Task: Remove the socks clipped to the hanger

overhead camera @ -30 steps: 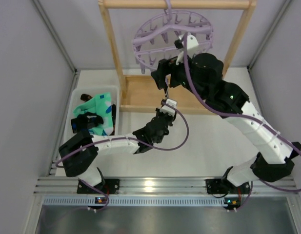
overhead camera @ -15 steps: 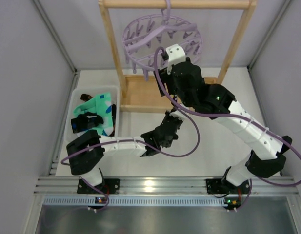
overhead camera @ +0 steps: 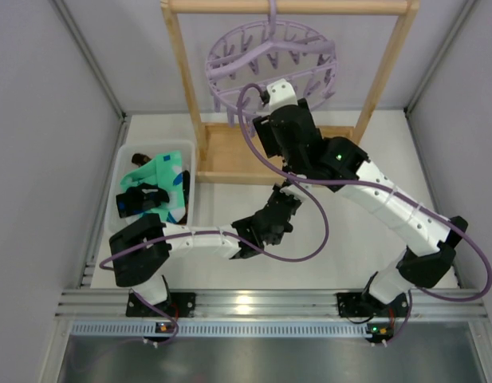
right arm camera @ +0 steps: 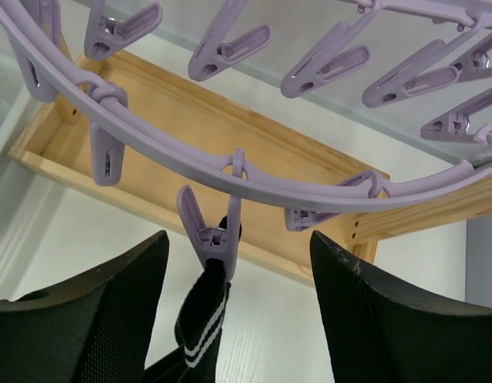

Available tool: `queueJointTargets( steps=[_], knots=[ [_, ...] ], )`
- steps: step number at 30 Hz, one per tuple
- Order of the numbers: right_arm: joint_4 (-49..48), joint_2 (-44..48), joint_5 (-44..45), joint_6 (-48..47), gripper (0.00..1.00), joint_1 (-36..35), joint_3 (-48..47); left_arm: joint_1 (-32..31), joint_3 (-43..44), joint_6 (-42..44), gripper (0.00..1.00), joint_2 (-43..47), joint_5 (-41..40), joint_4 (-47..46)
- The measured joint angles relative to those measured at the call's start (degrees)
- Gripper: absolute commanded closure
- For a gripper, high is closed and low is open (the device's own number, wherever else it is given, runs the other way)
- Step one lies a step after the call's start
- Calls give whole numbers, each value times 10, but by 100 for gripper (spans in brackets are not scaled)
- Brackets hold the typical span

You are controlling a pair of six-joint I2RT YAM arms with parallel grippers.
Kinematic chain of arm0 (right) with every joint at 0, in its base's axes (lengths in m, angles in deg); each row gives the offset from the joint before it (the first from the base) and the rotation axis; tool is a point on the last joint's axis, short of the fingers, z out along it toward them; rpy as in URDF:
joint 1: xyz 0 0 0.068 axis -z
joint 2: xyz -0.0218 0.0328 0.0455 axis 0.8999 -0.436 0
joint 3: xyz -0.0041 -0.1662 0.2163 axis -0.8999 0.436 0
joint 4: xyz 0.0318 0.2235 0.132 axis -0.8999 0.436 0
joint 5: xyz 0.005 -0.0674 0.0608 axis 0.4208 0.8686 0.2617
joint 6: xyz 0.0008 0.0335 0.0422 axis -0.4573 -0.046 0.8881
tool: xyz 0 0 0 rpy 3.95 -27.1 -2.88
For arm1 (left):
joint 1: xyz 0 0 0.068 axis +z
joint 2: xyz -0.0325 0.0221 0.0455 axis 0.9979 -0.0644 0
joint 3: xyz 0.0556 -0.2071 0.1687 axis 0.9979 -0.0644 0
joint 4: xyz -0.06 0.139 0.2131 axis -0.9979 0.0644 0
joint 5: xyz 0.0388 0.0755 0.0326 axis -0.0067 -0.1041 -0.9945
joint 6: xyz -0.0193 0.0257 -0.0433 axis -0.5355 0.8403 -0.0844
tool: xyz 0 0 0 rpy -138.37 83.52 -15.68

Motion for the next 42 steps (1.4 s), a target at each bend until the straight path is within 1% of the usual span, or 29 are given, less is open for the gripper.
queueJointTargets(
  steps=[5,10,12,13,14,16,17,20,22,24,26,28,30,31,32,33,34,37,38,40,41,42],
  knots=[
    [-9,-11,2,0,38,3,-1,-1,0,-2,100,0,5,0],
    [-12,-42,7,1,39,2,-1,-5,4,-2,100,0,9,0],
    [-17,-49,15,0,44,2,-1,-6,4,-2,100,0,11,0],
    [-19,-51,21,0,46,2,-1,-7,4,-2,100,0,11,0],
    [-21,-51,25,0,53,2,-1,-8,4,-2,100,0,12,0],
    [-24,-51,35,-2,59,2,-1,-9,4,-2,100,0,13,0],
    [-27,-51,39,-2,66,2,-1,-9,4,-2,100,0,14,0],
    [-41,-51,47,-3,83,2,0,-9,4,-5,100,0,15,0],
    [-55,-49,48,-2,84,2,5,-9,2,-9,100,0,18,0],
    [-62,-45,48,-3,89,2,9,-10,-4,-13,100,0,18,0],
    [-68,-41,49,-3,99,2,13,-10,-17,-20,100,2,17,0],
    [-75,-35,49,-3,97,2,23,-10,-35,-28,100,8,16,2],
    [-82,-29,47,-3,76,2,33,-5,-58,-39,100,26,15,10],
    [-85,-24,45,-2,69,2,38,-3,-66,-44,100,37,12,18],
    [-87,-20,42,0,55,3,42,1,-72,-54,100,52,8,35],
    [-90,-16,37,1,50,3,47,7,-75,-66,100,70,3,57],
    [-91,-11,31,5,41,3,53,15,-75,-85,100,93,-2,87],
    [-91,16,9,11,26,3,82,49,-71,-146,100,166,-14,184],
    [-91,27,1,14,17,3,93,65,-68,-168,100,188,-19,218],
    [-92,62,-23,24,10,4,125,105,-55,-219,100,236,-26,303],
    [-91,82,-34,28,3,4,143,125,-50,-243,100,258,-26,344],
    [-89,99,-43,32,1,4,157,148,-44,-267,100,280,-24,388]
  ],
)
